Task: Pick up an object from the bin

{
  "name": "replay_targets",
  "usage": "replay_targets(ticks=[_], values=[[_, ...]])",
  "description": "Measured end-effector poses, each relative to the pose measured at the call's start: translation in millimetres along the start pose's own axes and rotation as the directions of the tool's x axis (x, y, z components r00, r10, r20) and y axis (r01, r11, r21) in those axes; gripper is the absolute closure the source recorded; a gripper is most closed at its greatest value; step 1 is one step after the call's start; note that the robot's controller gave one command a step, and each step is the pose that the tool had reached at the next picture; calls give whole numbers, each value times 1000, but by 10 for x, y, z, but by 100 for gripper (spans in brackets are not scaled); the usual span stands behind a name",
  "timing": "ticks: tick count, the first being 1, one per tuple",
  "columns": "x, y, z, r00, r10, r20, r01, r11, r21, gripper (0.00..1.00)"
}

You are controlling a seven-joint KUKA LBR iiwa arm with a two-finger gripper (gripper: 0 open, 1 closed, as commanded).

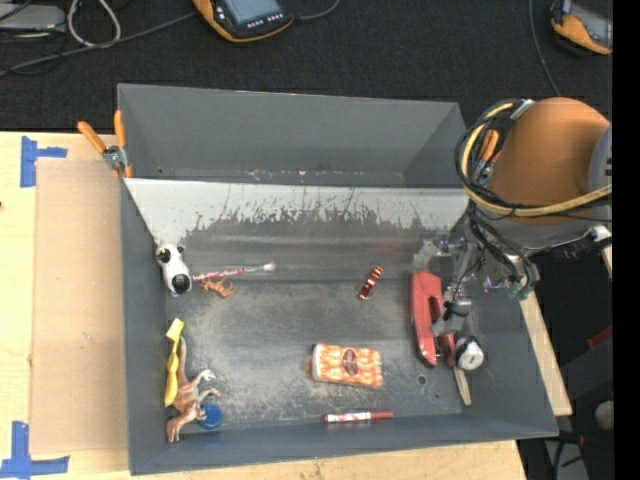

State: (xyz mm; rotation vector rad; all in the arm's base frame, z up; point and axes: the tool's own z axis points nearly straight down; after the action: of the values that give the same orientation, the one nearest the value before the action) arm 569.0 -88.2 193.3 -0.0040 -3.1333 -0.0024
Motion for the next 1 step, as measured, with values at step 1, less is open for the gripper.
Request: replay_targets(ticks=[1], values=[[-16, 4, -46, 1000, -2, 8, 2, 1000, 1, 0]])
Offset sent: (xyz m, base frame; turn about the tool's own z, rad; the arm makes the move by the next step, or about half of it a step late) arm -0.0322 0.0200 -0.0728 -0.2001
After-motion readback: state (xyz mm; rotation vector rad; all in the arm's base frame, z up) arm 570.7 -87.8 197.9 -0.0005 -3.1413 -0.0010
